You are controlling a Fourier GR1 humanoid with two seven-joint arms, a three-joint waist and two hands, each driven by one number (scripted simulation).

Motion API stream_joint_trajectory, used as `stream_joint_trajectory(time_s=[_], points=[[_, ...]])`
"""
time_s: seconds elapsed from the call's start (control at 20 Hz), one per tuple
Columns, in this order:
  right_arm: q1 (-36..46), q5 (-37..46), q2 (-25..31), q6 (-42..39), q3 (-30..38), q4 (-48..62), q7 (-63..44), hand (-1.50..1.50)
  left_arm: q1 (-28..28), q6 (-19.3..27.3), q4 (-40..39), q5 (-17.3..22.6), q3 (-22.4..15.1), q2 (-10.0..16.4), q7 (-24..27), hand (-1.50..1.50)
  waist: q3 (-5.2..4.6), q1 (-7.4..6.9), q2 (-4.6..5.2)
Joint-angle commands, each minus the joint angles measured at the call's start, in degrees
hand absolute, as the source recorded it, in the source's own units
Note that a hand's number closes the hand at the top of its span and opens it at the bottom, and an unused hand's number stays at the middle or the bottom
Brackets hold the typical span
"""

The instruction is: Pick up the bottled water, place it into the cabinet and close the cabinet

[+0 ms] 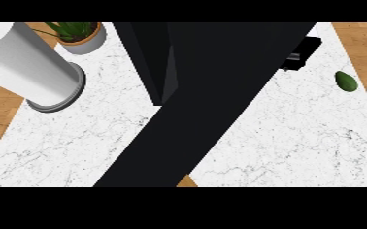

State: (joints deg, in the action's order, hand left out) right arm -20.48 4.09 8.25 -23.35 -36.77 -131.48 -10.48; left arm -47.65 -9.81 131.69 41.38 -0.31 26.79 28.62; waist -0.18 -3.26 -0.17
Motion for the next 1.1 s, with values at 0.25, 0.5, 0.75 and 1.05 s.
stream_joint_trajectory(time_s=[0.25, 0.5, 0.75, 1.05], points=[[12.21, -11.28, -7.81, 10.68, 2.66, 6.22, -9.57, 1.5, -4.63, -6.25, 1.43, 5.85, 5.46, 1.1, 1.01, -1.5, 0.03, -1.17, 0.78], [20.55, -19.31, -7.87, 12.91, 9.62, 12.44, -9.65, 1.5, -4.66, -9.63, -1.75, 8.57, 9.23, 1.91, 2.06, -1.5, 0.03, -1.5, 0.95], [38.37, -26.66, -8.1, 16.08, 20.06, 24.76, -11.13, 1.5, -6.6, -11.66, -1.27, 10.85, 10.88, 1.35, 1.56, -1.5, 0.13, -0.68, 0.74], [55.09, -31.8, -8.18, 13.94, 29.09, 39.92, -14.26, 1.5, -10.05, -17.3, -3.3, 16.15, 18.08, 1.35, 1.74, -1.5, 0.16, 0.2, 0.4]])
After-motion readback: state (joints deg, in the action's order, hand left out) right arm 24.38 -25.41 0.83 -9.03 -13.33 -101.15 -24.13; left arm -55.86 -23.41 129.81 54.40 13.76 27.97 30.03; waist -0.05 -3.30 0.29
